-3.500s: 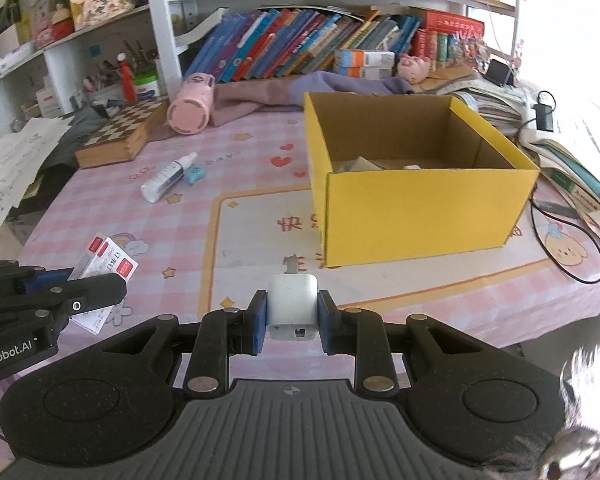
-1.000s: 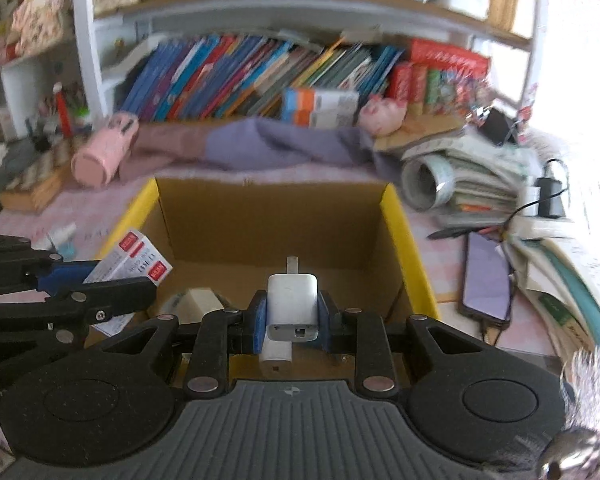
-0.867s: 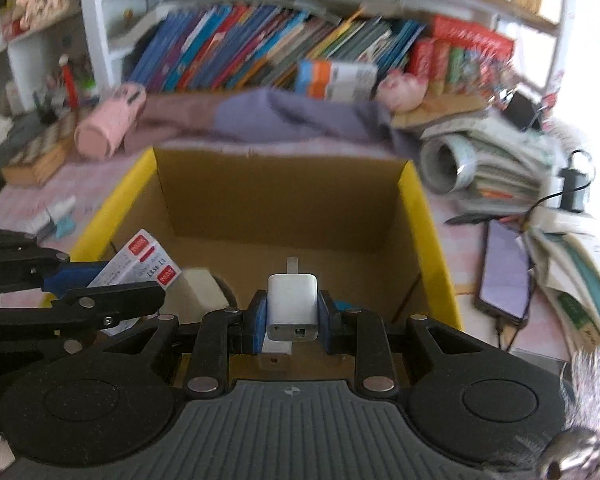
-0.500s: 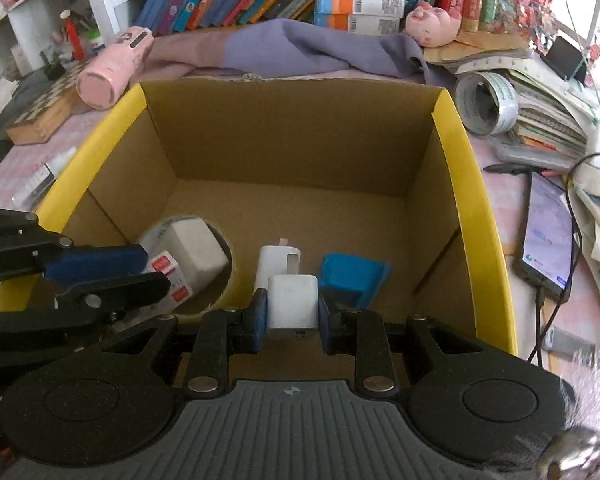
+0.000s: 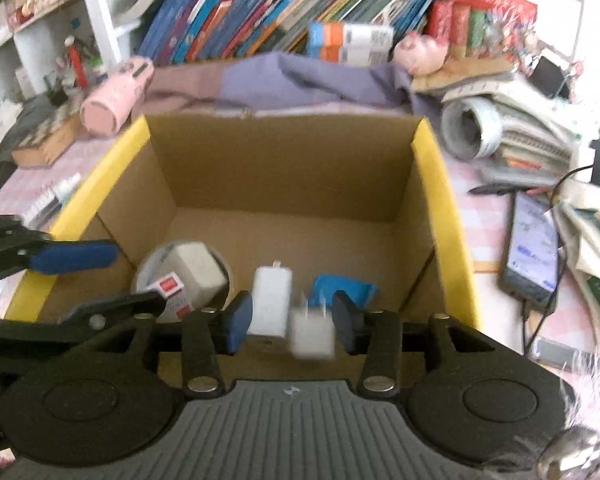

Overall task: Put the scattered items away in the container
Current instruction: 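Open the right tool releasing the adapter while the left tool releases the medicine box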

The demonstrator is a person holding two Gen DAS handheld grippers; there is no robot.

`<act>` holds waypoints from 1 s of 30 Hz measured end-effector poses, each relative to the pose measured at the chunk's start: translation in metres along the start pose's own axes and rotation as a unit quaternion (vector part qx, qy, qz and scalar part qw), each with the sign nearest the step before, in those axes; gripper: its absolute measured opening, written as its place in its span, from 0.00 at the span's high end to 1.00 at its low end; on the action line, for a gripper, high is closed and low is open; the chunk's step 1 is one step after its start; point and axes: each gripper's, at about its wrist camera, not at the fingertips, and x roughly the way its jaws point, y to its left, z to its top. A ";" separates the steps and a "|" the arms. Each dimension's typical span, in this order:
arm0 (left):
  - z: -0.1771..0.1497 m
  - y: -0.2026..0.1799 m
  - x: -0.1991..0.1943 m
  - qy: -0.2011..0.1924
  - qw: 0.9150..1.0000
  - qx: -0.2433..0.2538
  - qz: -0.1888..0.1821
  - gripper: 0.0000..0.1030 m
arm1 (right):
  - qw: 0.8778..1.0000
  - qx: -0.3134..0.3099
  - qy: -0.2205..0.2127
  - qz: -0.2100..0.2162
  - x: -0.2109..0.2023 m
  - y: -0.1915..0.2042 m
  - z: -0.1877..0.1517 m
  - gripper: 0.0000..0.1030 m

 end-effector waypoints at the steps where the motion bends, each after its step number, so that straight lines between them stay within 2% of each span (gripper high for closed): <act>1: -0.001 0.000 -0.003 -0.007 1.000 -0.002 0.008 0.22 | 1.000 0.004 -0.009 -0.002 -0.004 0.000 0.000 0.47; 12: -0.011 0.004 -0.036 -0.065 0.998 -0.007 0.008 0.14 | 0.996 0.014 -0.079 -0.031 -0.037 0.011 -0.009 0.35; 16: -0.016 0.010 -0.045 -0.072 0.997 -0.008 0.004 0.13 | 0.995 0.021 -0.092 -0.044 -0.045 0.018 -0.012 0.27; 21: -0.021 0.013 -0.056 -0.074 0.997 0.013 0.020 0.11 | 0.990 0.006 -0.118 -0.072 -0.065 0.034 -0.015 0.18; 25: -0.025 0.016 -0.068 -0.090 0.995 0.038 0.021 0.08 | 0.985 0.013 -0.135 -0.103 -0.079 0.040 -0.021 0.17; 30: -0.031 0.025 -0.074 -0.094 0.995 0.040 0.000 0.08 | 0.982 0.032 -0.139 -0.125 -0.095 0.047 -0.033 0.15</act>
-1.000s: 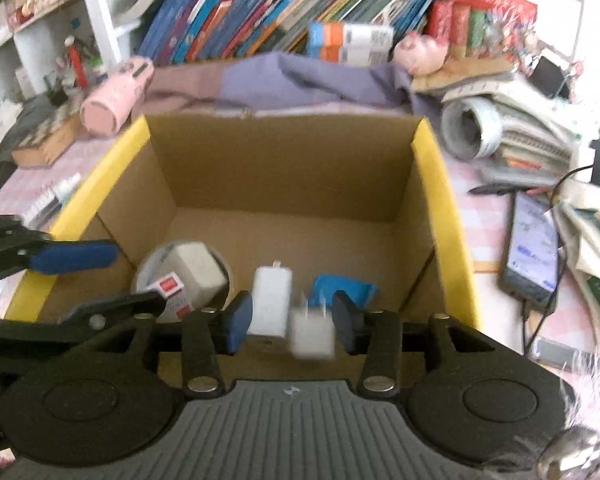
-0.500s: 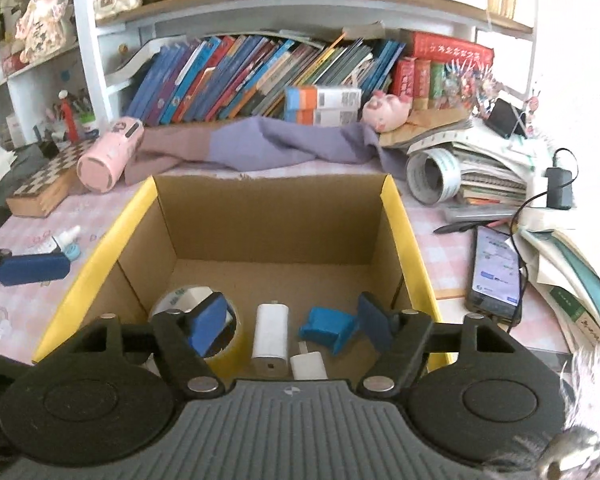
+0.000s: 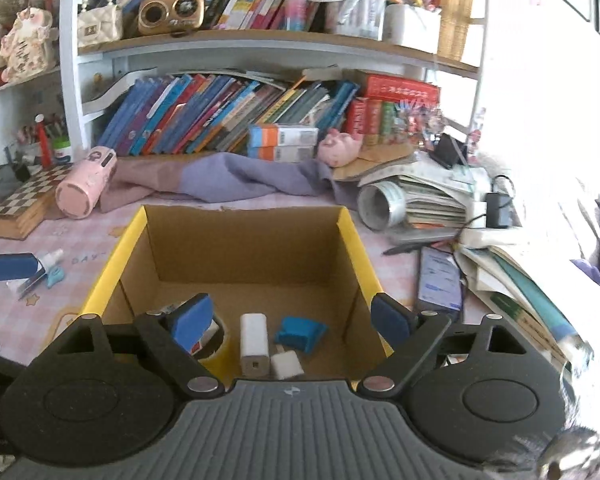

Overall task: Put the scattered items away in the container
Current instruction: 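Open the right tool releasing the adapter while the left tool releases the medicine box, then withdraw both open tools from the box toward the spray bottle and blue item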

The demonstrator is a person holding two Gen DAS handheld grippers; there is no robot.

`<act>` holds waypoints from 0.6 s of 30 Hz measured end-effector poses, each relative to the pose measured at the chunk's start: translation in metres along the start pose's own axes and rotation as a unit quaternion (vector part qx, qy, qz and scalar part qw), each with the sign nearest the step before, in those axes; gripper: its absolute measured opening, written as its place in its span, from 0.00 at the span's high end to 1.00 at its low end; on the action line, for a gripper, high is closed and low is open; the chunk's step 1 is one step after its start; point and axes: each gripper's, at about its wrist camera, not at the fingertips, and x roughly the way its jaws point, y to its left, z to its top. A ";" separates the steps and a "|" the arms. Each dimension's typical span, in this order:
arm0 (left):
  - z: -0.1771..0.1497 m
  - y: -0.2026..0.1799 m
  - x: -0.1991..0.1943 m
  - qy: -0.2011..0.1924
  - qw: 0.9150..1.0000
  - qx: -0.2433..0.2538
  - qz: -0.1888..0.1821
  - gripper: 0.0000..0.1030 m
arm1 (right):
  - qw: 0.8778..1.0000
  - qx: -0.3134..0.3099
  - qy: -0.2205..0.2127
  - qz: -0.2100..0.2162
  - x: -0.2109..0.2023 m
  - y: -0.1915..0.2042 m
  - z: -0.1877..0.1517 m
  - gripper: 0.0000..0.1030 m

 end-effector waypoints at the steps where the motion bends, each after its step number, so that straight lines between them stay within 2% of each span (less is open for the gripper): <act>1: -0.002 0.001 -0.002 0.001 1.000 0.001 -0.006 0.08 | 1.000 0.004 -0.002 -0.004 -0.004 0.001 -0.003 0.14; 10: -0.022 0.001 -0.038 -0.011 0.998 0.042 -0.037 0.07 | 0.999 0.036 0.006 -0.027 -0.034 0.019 -0.022 0.14; 18: -0.046 0.015 -0.065 -0.005 0.999 0.025 -0.041 0.07 | 0.998 0.045 0.026 -0.033 -0.058 0.045 -0.044 0.14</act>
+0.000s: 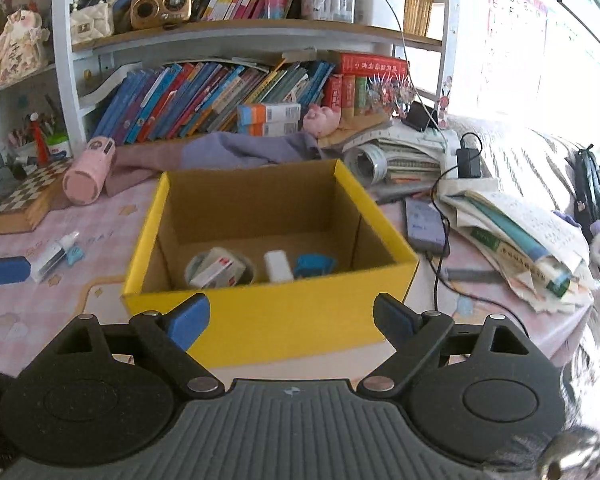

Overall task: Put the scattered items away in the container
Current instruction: 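Withdraw both open tools from the box toward the spray bottle and blue item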

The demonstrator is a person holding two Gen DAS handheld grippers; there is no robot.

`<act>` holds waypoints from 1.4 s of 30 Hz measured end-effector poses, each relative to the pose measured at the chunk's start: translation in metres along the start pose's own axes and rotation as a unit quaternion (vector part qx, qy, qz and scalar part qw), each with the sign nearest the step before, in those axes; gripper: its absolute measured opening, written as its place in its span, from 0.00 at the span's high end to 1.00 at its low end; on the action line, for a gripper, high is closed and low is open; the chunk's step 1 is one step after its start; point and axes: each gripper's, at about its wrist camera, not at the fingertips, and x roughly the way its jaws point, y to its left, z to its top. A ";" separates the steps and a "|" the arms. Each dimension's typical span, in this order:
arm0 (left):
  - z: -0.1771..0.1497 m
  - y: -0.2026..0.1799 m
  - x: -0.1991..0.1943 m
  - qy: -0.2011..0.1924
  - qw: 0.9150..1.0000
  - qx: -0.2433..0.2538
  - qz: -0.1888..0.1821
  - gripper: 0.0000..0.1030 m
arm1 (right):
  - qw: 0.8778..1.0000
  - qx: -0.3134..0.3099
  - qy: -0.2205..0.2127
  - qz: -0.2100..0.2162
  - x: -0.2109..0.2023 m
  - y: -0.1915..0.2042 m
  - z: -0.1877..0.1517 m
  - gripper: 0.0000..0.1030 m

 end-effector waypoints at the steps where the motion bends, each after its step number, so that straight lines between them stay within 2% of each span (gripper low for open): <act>1: -0.002 0.002 -0.002 0.002 1.000 -0.004 0.001 0.06 | 1.000 0.001 0.002 -0.001 -0.003 0.003 -0.003 0.14; 10: -0.034 0.034 -0.026 0.027 0.996 -0.074 0.036 0.03 | 0.999 0.025 0.022 0.008 -0.018 0.025 -0.032 0.14; 15: -0.060 0.067 -0.044 0.042 0.984 -0.159 0.070 0.02 | 0.998 0.028 0.051 0.028 -0.013 0.043 -0.050 0.13; 18: -0.074 0.076 -0.051 0.059 0.978 -0.180 0.085 0.02 | 0.997 0.019 0.065 0.041 -0.011 0.056 -0.056 0.13; 25: -0.091 0.083 -0.062 0.086 0.975 -0.173 0.110 0.02 | 0.995 -0.013 0.073 0.061 -0.011 0.086 -0.061 0.11; 35: -0.100 0.092 -0.071 0.082 0.976 -0.163 0.116 0.02 | 0.994 -0.042 0.072 0.073 -0.011 0.115 -0.060 0.09; 42: -0.101 0.102 -0.076 0.075 0.976 -0.166 0.123 0.02 | 0.995 -0.041 0.063 0.071 -0.013 0.123 -0.054 0.08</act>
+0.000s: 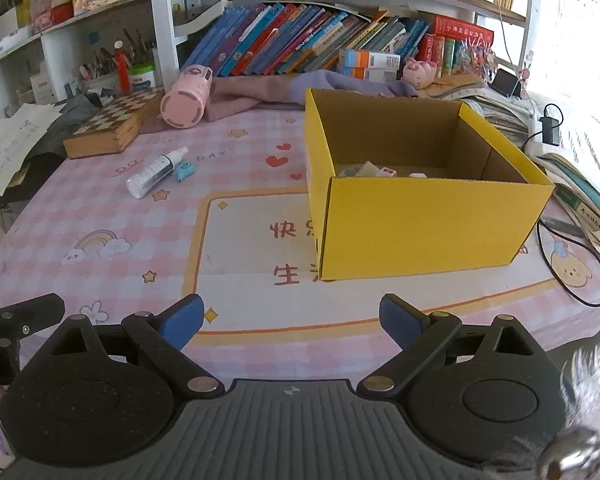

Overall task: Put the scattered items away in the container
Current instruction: 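Withdraw both open tools from the box toward the spray bottle and blue item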

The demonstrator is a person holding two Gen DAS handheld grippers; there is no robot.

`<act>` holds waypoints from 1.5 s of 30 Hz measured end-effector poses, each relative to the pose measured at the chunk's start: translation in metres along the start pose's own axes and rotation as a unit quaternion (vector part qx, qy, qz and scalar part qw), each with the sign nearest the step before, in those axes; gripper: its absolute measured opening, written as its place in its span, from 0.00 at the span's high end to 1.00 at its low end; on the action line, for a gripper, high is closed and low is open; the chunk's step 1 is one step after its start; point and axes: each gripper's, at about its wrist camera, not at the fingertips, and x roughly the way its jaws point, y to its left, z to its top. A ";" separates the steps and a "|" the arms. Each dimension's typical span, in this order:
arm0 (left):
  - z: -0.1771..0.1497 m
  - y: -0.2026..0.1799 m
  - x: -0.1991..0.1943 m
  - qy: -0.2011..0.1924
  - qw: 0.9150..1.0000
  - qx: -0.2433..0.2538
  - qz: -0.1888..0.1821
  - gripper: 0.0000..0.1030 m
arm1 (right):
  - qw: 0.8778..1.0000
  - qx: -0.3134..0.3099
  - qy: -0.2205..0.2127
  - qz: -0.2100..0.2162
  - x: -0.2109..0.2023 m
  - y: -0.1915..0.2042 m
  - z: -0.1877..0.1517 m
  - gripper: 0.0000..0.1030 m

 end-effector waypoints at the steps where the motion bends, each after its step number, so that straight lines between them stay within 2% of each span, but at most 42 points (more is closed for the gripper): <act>1: 0.001 0.001 0.000 -0.001 1.000 0.000 0.001 0.02 | 1.000 -0.001 -0.001 0.000 0.000 0.001 0.001 0.07; 9: 0.001 0.006 0.000 0.002 1.000 0.005 0.005 0.02 | 1.000 -0.014 -0.003 0.011 0.002 0.012 0.006 0.06; 23: 0.000 0.026 0.008 0.020 0.999 -0.025 0.036 0.02 | 0.998 -0.045 0.006 0.039 0.020 0.031 0.016 0.05; 34: 0.025 0.036 0.034 0.013 0.999 -0.023 0.038 0.02 | 0.997 -0.060 -0.003 0.056 0.053 0.041 0.055 0.05; 45: 0.056 0.052 0.072 0.014 0.997 -0.034 0.069 0.02 | 0.994 -0.080 -0.008 0.077 0.096 0.047 0.098 0.05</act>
